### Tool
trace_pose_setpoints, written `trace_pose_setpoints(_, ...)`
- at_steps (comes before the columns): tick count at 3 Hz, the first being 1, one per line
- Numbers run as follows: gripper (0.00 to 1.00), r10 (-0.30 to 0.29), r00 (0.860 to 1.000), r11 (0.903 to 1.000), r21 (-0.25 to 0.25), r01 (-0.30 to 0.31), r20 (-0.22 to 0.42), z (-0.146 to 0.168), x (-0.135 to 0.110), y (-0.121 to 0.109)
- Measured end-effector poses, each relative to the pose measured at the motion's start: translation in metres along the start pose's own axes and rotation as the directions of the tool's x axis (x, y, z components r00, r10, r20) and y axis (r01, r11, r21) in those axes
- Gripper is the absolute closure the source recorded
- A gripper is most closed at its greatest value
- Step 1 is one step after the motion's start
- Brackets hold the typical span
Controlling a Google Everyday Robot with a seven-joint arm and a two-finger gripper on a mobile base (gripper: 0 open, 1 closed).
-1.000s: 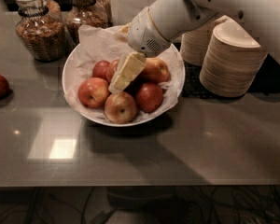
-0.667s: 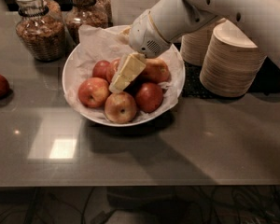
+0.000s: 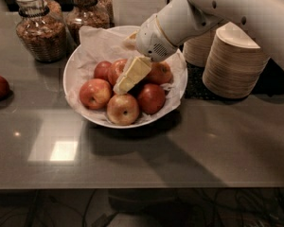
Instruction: Pick apple from white bowl
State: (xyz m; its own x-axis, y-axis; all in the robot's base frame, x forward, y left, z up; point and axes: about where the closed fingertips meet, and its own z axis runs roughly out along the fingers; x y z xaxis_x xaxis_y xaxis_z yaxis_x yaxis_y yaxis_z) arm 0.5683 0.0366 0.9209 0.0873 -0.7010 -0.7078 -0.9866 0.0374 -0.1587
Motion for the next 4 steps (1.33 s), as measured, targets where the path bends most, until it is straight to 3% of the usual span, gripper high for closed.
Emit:
trace_pose_setpoints(1, 0.32, 0.009, 1.0, 1.0, 0.001, -0.009, -0.003, -0.004, 0.002, -0.001)
trace_pose_setpoints(4, 0.99, 0.05, 0.999, 0.9987, -0.002, -0.05, -0.016, -0.01, 0.019, 0.004)
